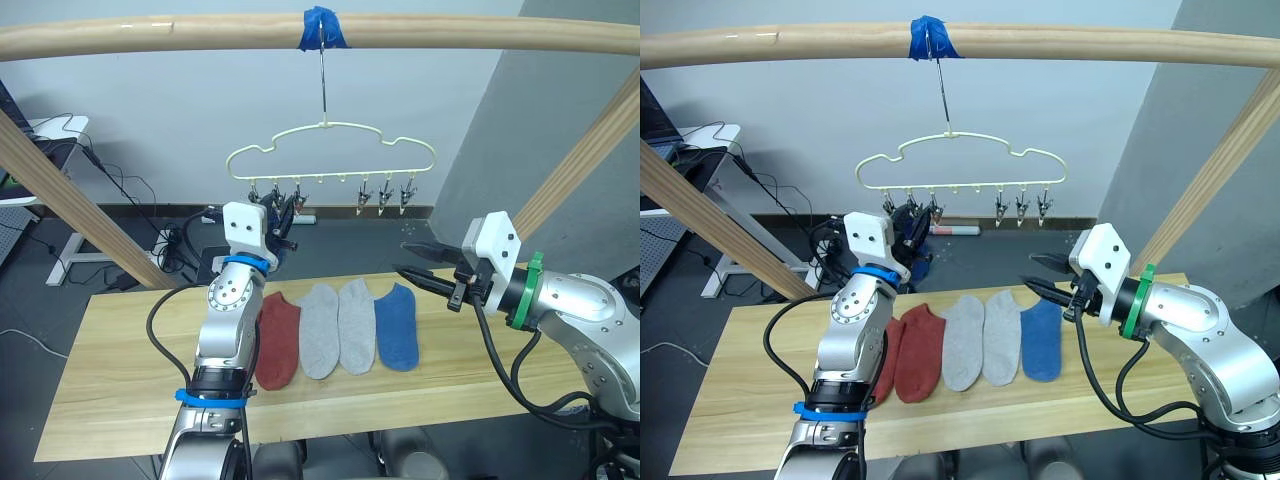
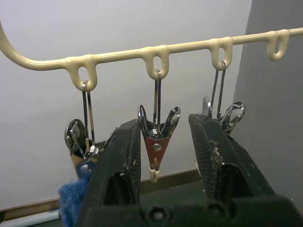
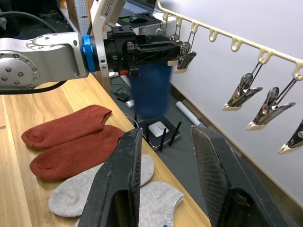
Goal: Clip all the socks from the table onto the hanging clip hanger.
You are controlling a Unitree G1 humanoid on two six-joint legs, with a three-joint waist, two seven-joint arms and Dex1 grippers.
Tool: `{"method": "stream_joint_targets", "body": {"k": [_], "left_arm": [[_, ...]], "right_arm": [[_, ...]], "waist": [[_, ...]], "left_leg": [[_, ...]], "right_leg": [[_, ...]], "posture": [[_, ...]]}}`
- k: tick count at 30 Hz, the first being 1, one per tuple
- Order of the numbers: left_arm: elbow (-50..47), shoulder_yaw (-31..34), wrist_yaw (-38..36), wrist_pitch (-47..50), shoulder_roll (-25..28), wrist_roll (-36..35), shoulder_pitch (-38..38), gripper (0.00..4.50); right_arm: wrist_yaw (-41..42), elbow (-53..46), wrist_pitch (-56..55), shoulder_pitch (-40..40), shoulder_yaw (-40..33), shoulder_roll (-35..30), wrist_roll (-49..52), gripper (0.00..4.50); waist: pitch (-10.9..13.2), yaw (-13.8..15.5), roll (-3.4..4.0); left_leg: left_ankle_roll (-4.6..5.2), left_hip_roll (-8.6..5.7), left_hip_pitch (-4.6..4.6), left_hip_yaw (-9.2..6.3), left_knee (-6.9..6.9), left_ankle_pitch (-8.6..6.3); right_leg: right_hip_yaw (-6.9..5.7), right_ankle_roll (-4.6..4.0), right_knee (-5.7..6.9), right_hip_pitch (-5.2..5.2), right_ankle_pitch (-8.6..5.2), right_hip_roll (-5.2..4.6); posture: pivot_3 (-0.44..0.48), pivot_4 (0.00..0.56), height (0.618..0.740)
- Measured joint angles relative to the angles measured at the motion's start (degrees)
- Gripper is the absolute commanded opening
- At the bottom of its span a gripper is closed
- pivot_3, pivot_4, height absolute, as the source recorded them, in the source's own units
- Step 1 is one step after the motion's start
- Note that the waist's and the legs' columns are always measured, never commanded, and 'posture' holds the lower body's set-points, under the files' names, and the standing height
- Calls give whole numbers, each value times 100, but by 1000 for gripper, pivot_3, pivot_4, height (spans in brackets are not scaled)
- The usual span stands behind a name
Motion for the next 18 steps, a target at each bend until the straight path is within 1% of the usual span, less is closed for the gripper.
{"method": "stream_joint_targets", "body": {"k": [7, 9, 12, 14, 16, 18], "left_arm": [[55, 2, 2, -60, 0, 2, -69, 1765], [66, 2, 1, -73, 1, 3, -72, 1396], [106, 2, -3, -81, 1, 3, -86, 643], [166, 2, -4, -87, 1, 2, -126, 286], [178, 1, -6, -105, 1, 2, -164, 48], [180, 1, -8, -130, 2, 3, -169, 8]], "right_arm": [[-5, 0, 20, 0, -35, -26, 85, 1707], [-9, 0, 45, 0, -63, -30, 106, 1707], [-16, 0, 55, -1, -96, -37, 162, 1707], [-21, 0, 63, -1, -96, -46, 204, 1707], [-26, 0, 70, -1, -96, -54, 210, 1707], [-30, 0, 73, -1, -95, -67, 212, 1707]], "waist": [[2, -1, -1], [2, 0, -1], [3, -1, -1], [3, -1, -1], [3, -1, -1], [3, -2, -1]], "left_leg": [[0, 1, -1, 1, 0, 0], [0, 1, -1, 1, 0, 0], [0, 1, -1, 1, 0, 0], [0, 0, -1, 1, 0, 0], [0, 0, -1, 1, -1, 0], [0, 0, -1, 1, -1, 0]], "right_leg": [[1, 0, -2, 0, 0, 0], [1, 0, -2, 0, 0, 0], [0, 0, -2, 0, 0, 0], [0, 0, -2, 0, 0, 0], [1, 0, -2, 0, 0, 0], [1, 0, -3, 0, 0, 1]], "posture": [[-257, 227, 740], [-258, 227, 740], [-258, 227, 740], [-259, 227, 740], [-259, 228, 740], [-259, 228, 740]]}}
